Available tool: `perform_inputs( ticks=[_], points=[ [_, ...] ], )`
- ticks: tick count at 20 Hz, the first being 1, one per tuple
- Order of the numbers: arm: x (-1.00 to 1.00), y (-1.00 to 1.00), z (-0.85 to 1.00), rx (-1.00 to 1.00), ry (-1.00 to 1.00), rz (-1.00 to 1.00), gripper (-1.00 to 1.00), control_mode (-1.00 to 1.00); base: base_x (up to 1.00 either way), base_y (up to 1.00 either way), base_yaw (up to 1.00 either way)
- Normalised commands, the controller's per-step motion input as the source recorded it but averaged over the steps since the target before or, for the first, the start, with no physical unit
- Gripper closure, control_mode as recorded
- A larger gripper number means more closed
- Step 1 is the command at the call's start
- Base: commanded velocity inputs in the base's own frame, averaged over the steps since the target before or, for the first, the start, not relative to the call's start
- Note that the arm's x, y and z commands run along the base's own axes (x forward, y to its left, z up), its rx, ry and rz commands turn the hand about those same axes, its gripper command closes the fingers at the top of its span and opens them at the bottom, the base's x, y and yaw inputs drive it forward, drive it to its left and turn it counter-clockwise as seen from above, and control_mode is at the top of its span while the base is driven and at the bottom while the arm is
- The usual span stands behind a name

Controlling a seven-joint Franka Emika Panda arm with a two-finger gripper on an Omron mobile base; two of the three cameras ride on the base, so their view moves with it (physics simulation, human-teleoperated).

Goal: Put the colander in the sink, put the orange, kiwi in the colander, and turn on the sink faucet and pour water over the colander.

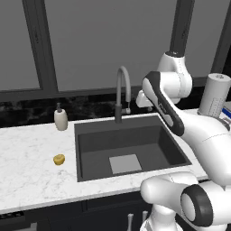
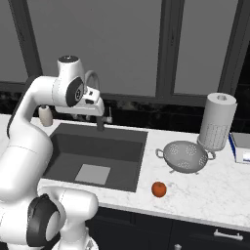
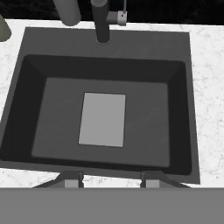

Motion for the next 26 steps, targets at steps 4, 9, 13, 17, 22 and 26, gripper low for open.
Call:
perform_inputs(
  ticks=[4,9,13,17,22,26],
  points=[
    [-0.01,0.00,0.00,0.00,0.00,0.00,-1.00,-1.00,0.00,0.00,0.00],
    [-0.04,0.00,-0.01,0.00,0.00,0.00,-1.00,-1.00,0.00,0.00,0.00],
    [-0.21,-0.19,-0.08,0.00,-0.03,0.00,-1.00,-1.00,0.00,0.00,0.00],
    [-0.53,-0.56,-0.07,0.00,-0.15,0.00,-1.00,-1.00,0.00,0.00,0.00],
    [-0.43,-0.55,-0.09,0.00,-0.11,0.00,-1.00,-1.00,0.00,0.00,0.00],
    [-0.23,-0.63,-0.21,0.00,-0.07,0.00,-1.00,-1.00,0.00,0.00,0.00]
  ],
)
